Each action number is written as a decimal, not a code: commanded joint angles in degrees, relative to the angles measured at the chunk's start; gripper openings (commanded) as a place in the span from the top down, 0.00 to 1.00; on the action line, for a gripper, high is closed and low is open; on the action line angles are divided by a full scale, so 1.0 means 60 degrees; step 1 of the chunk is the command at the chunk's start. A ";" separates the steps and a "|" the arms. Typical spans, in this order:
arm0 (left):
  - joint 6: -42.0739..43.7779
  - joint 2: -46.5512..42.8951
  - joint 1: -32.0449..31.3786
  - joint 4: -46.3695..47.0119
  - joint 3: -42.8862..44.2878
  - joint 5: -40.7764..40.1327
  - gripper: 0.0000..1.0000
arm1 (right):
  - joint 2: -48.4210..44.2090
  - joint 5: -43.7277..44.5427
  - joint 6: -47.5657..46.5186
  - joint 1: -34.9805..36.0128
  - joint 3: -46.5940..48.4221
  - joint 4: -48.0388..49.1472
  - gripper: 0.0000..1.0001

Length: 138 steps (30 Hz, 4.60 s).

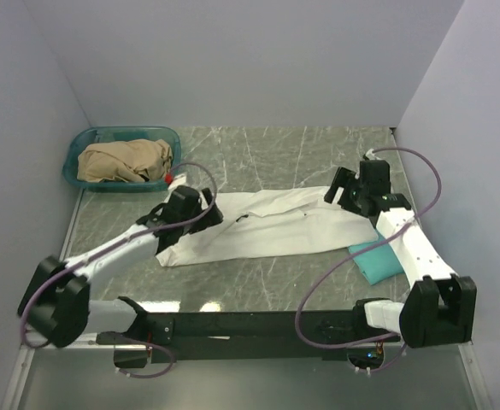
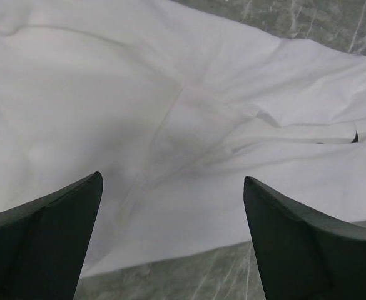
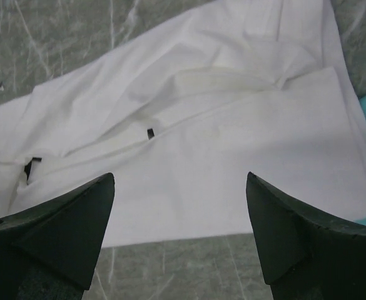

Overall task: Fold and stack the t-shirts
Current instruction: Fold the tshirt

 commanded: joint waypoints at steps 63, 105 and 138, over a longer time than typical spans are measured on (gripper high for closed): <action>0.0583 -0.0570 -0.1052 -0.0385 -0.0490 -0.0418 0.01 | -0.1288 0.0139 -0.0524 0.2208 -0.0139 0.1136 0.07; 0.1489 1.1553 0.1427 -0.1892 1.1745 0.1719 0.01 | 0.3784 -0.0416 0.0282 0.3364 0.0361 -0.0123 0.07; 0.0451 1.4575 0.2028 0.1825 1.5637 0.5542 0.01 | 0.0735 -0.0725 0.1894 0.6986 0.0654 -0.1062 0.04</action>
